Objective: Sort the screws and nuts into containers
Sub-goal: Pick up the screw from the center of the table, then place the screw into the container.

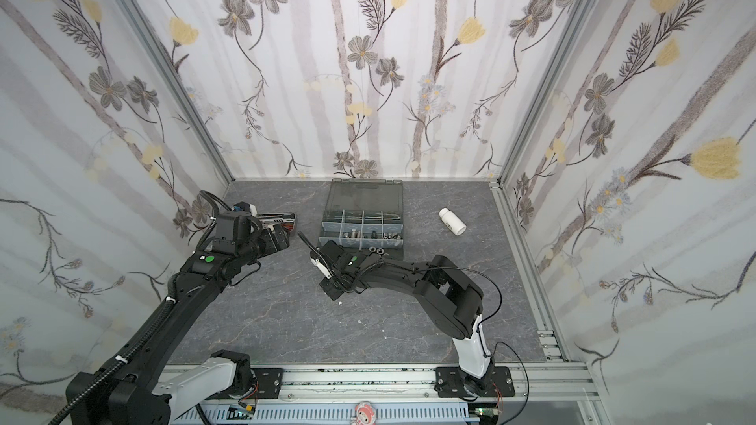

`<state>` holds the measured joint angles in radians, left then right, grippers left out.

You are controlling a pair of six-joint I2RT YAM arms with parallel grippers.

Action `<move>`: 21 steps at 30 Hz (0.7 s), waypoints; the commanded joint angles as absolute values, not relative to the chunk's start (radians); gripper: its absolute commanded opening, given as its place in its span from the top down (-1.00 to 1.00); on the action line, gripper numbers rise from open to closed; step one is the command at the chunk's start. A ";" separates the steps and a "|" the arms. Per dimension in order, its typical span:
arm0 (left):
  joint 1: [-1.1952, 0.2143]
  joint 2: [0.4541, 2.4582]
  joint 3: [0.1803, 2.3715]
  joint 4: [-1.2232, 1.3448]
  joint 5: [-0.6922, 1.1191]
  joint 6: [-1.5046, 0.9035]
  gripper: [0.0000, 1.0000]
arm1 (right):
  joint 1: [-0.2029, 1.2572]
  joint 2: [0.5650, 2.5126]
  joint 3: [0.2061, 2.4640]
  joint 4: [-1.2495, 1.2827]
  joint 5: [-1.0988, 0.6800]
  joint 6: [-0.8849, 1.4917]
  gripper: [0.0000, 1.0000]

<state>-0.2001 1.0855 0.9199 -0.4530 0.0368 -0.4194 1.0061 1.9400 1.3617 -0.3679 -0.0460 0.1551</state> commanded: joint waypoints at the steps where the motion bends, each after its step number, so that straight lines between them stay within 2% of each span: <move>1: -0.199 1.081 0.933 -0.437 0.060 -0.430 -1.00 | 0.996 1.899 1.367 -0.385 -0.041 0.158 0.62; 10: -0.199 1.089 0.908 -0.397 0.113 -0.451 -1.00 | 0.956 1.780 1.364 -0.417 -0.043 0.161 0.62; 21: -0.199 1.118 0.897 -0.373 0.140 -0.451 -1.00 | 0.757 1.682 1.287 -0.404 -0.102 0.153 0.62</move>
<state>-0.2008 1.1141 0.9024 -0.4137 0.1284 -0.4454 0.7918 1.7016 1.3003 -0.4118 -0.0765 0.1558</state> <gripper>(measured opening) 0.998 0.191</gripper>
